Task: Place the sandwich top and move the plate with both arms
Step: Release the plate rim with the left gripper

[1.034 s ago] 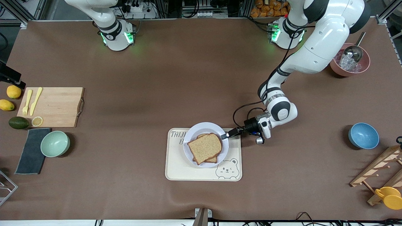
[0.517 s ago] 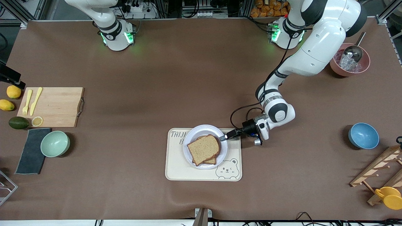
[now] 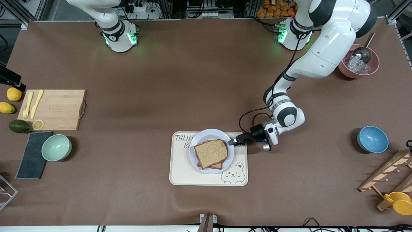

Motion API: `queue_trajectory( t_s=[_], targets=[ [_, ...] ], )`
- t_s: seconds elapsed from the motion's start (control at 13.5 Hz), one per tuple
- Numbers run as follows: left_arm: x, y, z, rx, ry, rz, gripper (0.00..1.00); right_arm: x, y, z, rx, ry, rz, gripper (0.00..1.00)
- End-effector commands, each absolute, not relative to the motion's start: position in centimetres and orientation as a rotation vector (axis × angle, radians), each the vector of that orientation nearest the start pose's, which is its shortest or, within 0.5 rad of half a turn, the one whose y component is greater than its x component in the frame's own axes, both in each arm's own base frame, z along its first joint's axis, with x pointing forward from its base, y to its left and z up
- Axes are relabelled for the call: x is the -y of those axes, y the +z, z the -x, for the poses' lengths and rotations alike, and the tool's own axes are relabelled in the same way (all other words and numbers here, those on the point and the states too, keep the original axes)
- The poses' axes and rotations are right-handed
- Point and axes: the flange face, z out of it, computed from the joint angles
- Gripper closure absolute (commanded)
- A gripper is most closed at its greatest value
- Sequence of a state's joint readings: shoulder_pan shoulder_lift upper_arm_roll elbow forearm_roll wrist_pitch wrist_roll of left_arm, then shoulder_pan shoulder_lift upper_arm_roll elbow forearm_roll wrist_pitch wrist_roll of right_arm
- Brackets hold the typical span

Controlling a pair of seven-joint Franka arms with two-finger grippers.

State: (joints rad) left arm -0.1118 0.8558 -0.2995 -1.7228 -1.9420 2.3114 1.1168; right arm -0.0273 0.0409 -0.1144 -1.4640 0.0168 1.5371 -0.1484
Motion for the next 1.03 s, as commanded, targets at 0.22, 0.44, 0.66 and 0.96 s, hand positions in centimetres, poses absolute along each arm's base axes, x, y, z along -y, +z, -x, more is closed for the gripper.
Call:
queue_trajectory(
  t_s=[0.22,0.44,0.66,0.96],
  targets=[
    [24.2,12.9,-61.2,-0.313,0.34,-1.955,0.0,8.1,64.8,-55.8,-0.015,-0.043,3.134,0.0],
    [23.7,14.8,-61.8,-0.339,0.359,-1.979,0.0,8.1,64.8,-55.8,-0.003,-0.043,3.134,0.0],
    [23.2,18.0,-63.0,-0.337,0.267,-2.025,0.0,8.1,64.4,-56.1,0.005,-0.031,3.145,0.0],
    [22.6,23.2,-64.1,-0.3,0.164,-2.16,0.0,8.2,64.4,-56.1,0.001,-0.032,3.143,0.0]
  ],
)
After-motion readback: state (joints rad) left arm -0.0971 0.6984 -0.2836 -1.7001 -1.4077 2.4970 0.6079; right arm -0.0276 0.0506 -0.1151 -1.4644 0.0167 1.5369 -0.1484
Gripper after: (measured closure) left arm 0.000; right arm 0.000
